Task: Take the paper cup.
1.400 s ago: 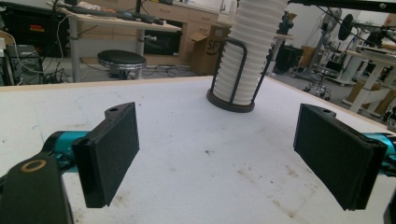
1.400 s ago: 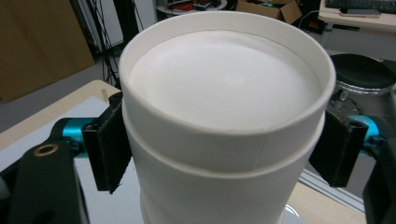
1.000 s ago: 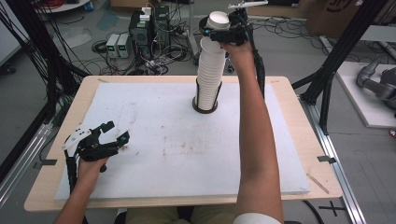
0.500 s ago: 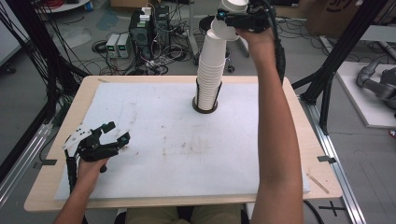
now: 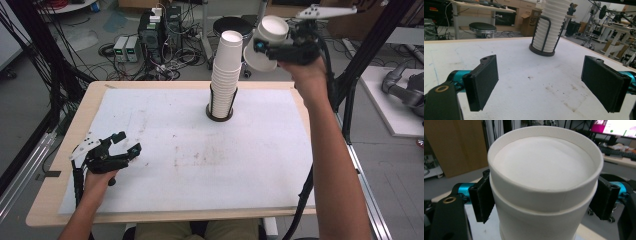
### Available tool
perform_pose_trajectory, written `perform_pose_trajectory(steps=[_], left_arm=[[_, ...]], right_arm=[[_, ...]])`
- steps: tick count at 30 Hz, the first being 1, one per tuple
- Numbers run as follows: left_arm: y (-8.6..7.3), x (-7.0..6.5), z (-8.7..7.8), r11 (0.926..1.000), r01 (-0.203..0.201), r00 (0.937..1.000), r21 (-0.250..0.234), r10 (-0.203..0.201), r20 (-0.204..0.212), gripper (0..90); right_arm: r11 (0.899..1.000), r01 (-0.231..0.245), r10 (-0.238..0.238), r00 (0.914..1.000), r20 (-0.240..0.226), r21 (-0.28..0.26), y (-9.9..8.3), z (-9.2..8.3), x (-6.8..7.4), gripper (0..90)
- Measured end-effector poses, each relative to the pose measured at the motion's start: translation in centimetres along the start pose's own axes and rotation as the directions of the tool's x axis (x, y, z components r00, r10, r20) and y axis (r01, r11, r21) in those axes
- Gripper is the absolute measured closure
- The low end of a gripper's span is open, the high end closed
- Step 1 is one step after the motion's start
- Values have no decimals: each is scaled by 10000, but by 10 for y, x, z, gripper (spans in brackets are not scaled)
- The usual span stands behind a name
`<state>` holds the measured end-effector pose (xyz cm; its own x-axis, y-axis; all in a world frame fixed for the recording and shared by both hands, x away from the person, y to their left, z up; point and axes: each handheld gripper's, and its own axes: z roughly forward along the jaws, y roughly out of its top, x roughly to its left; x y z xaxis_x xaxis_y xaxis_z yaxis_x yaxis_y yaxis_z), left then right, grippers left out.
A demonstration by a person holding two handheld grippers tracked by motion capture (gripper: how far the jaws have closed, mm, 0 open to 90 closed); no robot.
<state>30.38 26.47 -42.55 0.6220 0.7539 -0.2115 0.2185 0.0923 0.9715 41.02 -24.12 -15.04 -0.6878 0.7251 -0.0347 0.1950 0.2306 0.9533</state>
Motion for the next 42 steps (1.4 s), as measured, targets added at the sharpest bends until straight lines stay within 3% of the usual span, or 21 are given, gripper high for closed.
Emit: perform_pose_trajectory(steps=[7, 12, 14, 23, 30, 42], left_arm=[[0, -7, 4, 10000, 92, 9991, 19, -92, 416, 141], [0, -14, 8, 10000, -4, 9977, 91, -2, 675, 141], [1, -19, 12, 9996, -85, 9946, 259, 57, 1038, 141], [0, -33, 21, 9985, -399, 9888, 387, 339, 1457, 141], [0, -34, 23, 9984, -401, 9847, 399, 327, 1709, 141], [2, -36, 20, 9976, -606, 9803, 324, 533, 1901, 141]], right_arm=[[9988, -72, 119, 9953, -956, 489, -58, -6, 16, 202], [9978, -65, 171, 9869, -1606, 663, -99, -3, 28, 202], [9975, -84, 212, 9831, -1818, 708, -114, -1, 30, 202], [9949, -224, 446, 9720, -2308, 979, -175, 12, 43, 202], [9959, -91, 318, 9664, -2550, 896, -194, 15, 58, 202], [9962, 183, 73, 9570, -2899, 853, -192, 17, 71, 202]])
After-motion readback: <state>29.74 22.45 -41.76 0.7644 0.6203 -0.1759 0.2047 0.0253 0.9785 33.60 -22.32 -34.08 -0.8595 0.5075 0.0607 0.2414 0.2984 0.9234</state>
